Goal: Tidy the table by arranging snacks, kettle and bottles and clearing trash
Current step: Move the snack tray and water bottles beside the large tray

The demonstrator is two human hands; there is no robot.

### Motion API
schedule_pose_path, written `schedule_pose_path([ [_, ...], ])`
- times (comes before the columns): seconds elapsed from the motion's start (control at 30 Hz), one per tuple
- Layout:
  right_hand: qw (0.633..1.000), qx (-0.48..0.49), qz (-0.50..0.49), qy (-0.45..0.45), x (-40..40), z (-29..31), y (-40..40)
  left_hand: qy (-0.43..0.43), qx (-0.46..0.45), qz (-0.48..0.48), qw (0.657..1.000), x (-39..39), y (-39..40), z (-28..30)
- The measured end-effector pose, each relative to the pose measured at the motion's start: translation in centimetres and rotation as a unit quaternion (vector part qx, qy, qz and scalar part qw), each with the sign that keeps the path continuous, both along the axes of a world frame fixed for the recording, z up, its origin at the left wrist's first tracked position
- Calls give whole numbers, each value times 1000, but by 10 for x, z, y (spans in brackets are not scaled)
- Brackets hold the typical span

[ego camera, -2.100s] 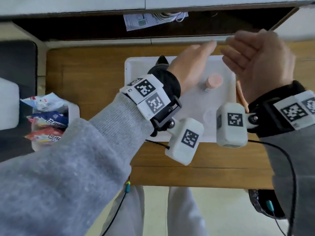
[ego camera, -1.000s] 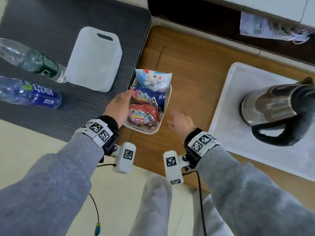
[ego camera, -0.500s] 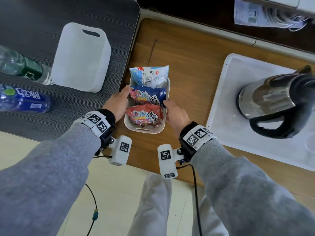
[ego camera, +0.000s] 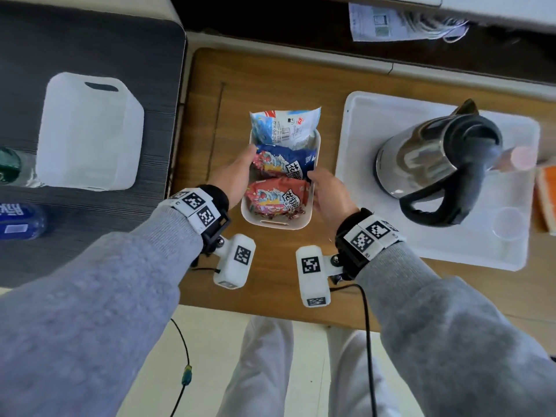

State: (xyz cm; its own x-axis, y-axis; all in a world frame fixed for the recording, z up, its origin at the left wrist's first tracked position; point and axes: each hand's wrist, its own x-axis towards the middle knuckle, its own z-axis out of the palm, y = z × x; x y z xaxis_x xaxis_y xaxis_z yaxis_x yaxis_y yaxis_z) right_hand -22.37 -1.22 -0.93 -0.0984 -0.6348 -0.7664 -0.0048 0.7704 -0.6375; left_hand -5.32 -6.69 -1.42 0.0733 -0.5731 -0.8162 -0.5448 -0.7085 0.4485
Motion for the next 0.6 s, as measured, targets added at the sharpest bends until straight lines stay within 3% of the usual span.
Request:
schedule_pose_path([
  [0.2, 998, 10, -60, 9, -21, -1, -9, 44, -20, -6, 999, -21, -5, 0],
  [0.43, 999, 8, -49, 23, -24, 5, -6, 54, -58, 26, 997, -27, -8, -22],
  [0.6, 993, 16, -121, -1, -47, 6, 4, 81, -31, 10, 996, -47, 1, -24],
])
